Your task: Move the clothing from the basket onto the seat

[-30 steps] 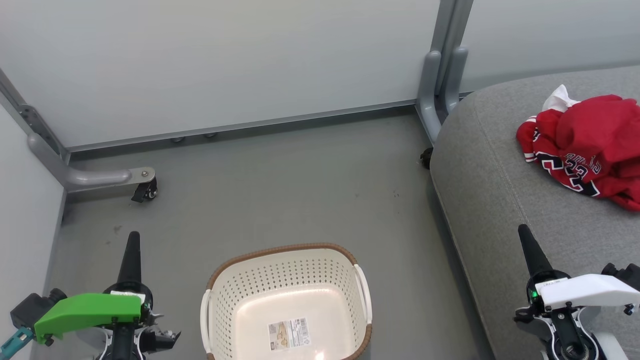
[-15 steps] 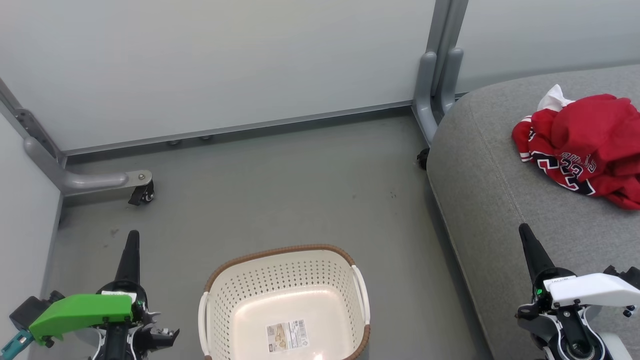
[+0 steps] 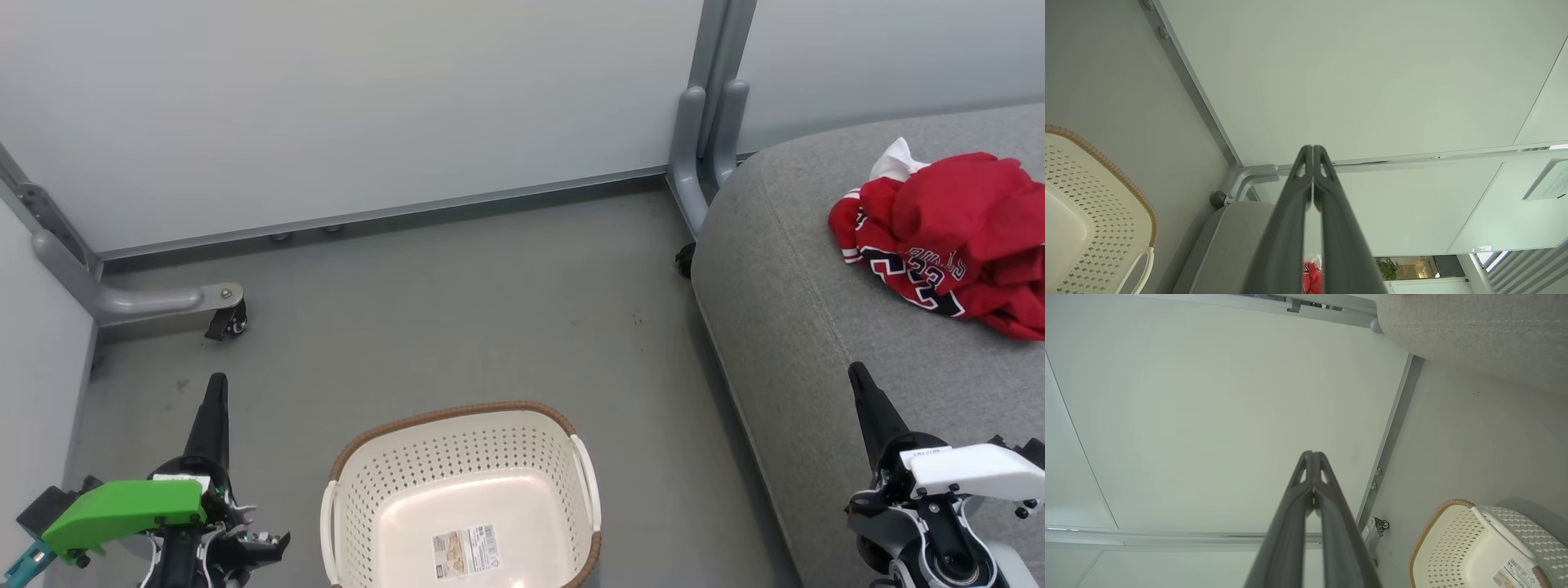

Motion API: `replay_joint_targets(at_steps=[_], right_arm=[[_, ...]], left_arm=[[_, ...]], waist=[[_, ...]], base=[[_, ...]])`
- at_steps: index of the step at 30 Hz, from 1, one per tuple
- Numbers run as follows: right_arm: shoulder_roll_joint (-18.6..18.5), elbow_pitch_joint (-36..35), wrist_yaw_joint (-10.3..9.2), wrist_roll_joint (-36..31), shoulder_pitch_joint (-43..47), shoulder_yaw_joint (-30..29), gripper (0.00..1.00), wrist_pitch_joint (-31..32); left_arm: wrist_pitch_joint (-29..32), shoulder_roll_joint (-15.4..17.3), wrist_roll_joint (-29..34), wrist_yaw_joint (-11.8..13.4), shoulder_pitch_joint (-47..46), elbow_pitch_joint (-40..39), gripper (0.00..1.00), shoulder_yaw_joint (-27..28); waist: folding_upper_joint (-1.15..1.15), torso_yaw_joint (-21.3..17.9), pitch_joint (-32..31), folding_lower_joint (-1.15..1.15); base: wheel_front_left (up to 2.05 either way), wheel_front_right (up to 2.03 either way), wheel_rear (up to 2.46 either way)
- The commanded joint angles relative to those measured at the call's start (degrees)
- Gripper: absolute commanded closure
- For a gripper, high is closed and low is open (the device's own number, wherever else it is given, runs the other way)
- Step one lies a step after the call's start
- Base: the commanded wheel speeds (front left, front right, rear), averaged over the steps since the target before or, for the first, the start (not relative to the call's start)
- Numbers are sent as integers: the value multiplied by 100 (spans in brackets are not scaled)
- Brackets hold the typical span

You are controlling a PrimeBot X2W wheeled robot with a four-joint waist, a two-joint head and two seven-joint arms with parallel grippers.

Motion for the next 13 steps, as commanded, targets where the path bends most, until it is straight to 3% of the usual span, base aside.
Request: replay_joint_targets(at_steps=[1,13], right_arm=[[-43,12,-5,119,-73,-6,100,29],[-81,49,-6,586,-91,10,100,103]], left_arm=[[28,33,-126,19,-111,-31,100,32],[146,35,-517,18,-104,-35,100,66]], waist=[[38,-5,-3,0],[42,-50,-22,0]], base=[[0,0,0],[0,0,0]])
